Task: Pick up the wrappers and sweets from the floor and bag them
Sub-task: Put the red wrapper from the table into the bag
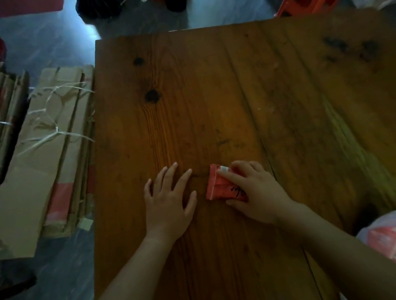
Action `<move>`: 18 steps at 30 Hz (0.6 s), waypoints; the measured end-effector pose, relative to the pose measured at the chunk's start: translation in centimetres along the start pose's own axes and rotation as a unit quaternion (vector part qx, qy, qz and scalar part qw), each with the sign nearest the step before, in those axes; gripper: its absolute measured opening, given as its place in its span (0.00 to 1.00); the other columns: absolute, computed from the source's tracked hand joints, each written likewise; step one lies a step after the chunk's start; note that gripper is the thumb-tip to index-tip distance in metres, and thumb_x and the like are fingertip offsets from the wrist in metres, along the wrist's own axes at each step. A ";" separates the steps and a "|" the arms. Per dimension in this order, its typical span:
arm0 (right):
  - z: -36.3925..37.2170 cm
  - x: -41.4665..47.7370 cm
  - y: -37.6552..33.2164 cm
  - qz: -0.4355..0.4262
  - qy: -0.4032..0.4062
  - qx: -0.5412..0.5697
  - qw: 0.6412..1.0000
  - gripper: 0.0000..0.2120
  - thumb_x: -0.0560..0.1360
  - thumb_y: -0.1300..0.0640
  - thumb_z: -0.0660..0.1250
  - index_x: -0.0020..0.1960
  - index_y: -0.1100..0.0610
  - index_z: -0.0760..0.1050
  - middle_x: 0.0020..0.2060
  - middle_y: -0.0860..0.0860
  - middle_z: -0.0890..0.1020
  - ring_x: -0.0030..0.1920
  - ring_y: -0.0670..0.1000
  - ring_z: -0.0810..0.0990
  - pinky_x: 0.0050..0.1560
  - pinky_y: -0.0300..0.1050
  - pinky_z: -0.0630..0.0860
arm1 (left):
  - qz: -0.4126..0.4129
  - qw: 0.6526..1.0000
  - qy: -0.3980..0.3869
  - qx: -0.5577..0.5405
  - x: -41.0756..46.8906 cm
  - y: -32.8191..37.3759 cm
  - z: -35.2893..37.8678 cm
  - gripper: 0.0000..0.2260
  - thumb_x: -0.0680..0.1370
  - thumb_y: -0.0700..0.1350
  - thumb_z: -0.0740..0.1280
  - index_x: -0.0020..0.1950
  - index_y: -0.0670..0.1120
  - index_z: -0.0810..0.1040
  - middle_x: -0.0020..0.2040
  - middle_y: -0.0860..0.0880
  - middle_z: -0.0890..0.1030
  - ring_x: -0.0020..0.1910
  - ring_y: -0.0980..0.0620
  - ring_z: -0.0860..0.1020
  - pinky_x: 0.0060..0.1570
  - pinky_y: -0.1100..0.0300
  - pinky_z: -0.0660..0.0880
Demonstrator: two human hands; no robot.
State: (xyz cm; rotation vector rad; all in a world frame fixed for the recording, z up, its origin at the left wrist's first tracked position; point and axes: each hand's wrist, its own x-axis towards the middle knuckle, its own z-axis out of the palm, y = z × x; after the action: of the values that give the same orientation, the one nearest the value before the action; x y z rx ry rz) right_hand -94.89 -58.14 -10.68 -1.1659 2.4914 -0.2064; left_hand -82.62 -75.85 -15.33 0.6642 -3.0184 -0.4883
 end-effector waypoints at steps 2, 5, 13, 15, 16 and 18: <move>0.7 -1.7 0.0 0.030 0.024 0.029 0.999 0.33 0.72 0.40 0.63 0.72 0.42 0.53 0.70 0.50 0.60 0.69 0.52 0.57 0.69 0.51 0.60 | 0.004 1.000 -0.009 -0.012 -0.1 -0.2 -0.1 0.22 0.77 0.58 0.55 0.71 0.57 0.62 0.75 0.49 0.60 0.75 0.49 0.54 0.71 0.43 0.52; 1.6 -4.7 -0.2 0.086 0.048 0.077 0.992 0.32 0.71 0.39 0.63 0.72 0.44 0.56 0.67 0.50 0.63 0.66 0.50 0.62 0.67 0.48 0.62 | 0.001 0.999 -0.040 -0.018 -0.8 0.0 -0.7 0.22 0.78 0.56 0.56 0.72 0.56 0.60 0.76 0.49 0.56 0.75 0.49 0.50 0.71 0.42 0.48; -0.6 -14.7 -0.9 0.157 0.139 0.151 0.966 0.28 0.72 0.37 0.60 0.69 0.45 0.62 0.62 0.48 0.69 0.59 0.45 0.67 0.56 0.39 0.68 | -0.057 0.992 -0.050 -0.102 -7.3 7.4 -2.2 0.24 0.77 0.55 0.60 0.72 0.54 0.60 0.75 0.49 0.57 0.74 0.49 0.53 0.70 0.40 0.54; -2.5 -17.2 -0.6 0.150 0.183 0.140 0.961 0.27 0.72 0.38 0.62 0.68 0.45 0.64 0.61 0.47 0.70 0.58 0.45 0.68 0.55 0.39 0.67 | -0.046 0.988 -0.062 -0.131 -8.5 10.3 -2.1 0.23 0.77 0.54 0.60 0.71 0.54 0.61 0.75 0.50 0.58 0.74 0.50 0.54 0.70 0.44 0.57; -3.5 -18.3 -0.3 0.148 0.206 0.137 0.957 0.26 0.72 0.38 0.63 0.67 0.45 0.66 0.60 0.47 0.70 0.57 0.45 0.68 0.54 0.39 0.67 | -0.039 0.986 -0.069 -0.146 -9.0 11.8 -2.0 0.22 0.77 0.54 0.60 0.71 0.54 0.61 0.75 0.50 0.58 0.74 0.50 0.55 0.70 0.45 0.59; -5.2 -20.8 0.7 0.156 0.255 0.136 0.945 0.25 0.71 0.39 0.64 0.66 0.45 0.68 0.57 0.48 0.72 0.55 0.46 0.70 0.53 0.39 0.67 | -0.019 0.979 -0.087 -0.181 -9.9 15.1 -2.0 0.21 0.78 0.53 0.61 0.70 0.54 0.63 0.73 0.51 0.61 0.72 0.51 0.59 0.69 0.48 0.63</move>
State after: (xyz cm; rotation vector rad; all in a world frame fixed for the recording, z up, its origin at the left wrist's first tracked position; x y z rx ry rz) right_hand -85.33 -41.92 -0.39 -0.6493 2.9164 -0.8247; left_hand -79.63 -59.35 -8.30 0.6831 -2.9478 -1.1183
